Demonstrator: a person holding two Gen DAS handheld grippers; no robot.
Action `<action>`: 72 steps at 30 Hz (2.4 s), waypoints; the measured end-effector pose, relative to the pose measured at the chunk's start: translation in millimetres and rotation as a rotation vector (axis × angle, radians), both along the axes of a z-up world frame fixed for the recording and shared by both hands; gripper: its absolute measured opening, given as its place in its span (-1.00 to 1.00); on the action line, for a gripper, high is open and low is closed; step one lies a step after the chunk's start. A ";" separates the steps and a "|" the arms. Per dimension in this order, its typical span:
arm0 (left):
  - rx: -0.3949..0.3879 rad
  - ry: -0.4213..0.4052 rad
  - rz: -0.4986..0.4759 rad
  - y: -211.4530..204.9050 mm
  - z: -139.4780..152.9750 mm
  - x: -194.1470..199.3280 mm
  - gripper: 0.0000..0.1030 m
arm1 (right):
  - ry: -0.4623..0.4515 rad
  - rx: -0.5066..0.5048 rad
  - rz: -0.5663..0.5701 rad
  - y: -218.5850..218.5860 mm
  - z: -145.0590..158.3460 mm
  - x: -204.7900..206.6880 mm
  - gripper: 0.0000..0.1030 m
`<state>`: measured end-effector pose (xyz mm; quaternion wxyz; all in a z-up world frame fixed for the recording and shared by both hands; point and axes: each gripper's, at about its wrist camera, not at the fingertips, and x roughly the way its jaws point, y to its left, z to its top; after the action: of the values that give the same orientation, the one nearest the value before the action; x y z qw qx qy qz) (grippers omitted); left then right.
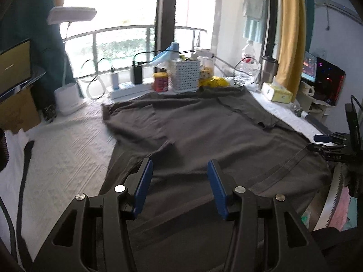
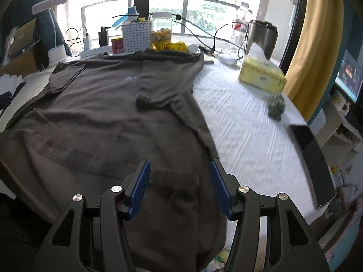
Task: Fold small clothes
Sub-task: 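Move both tools to the shirt hem and close them on it, then lift the hem with both tools and carry it toward the collar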
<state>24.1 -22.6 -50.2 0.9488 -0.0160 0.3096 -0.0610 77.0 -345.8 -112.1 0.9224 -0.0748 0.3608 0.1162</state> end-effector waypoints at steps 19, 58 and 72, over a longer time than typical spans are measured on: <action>0.066 0.097 0.301 66.2 -31.8 -65.0 -0.03 | 0.011 0.062 0.012 -3.7 -22.6 -5.5 0.13; 0.101 -0.046 0.257 59.5 -3.4 -72.0 -0.88 | -0.073 0.038 0.010 -6.5 9.4 -12.0 -0.85; 0.111 -0.025 0.226 55.0 0.5 -33.5 -0.88 | -0.077 0.063 -0.049 -19.7 19.4 7.9 -0.85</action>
<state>-9.5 32.4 -49.8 0.9527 0.0027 0.2971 0.0632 84.9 -365.5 -92.7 0.9401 -0.0416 0.3227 0.1018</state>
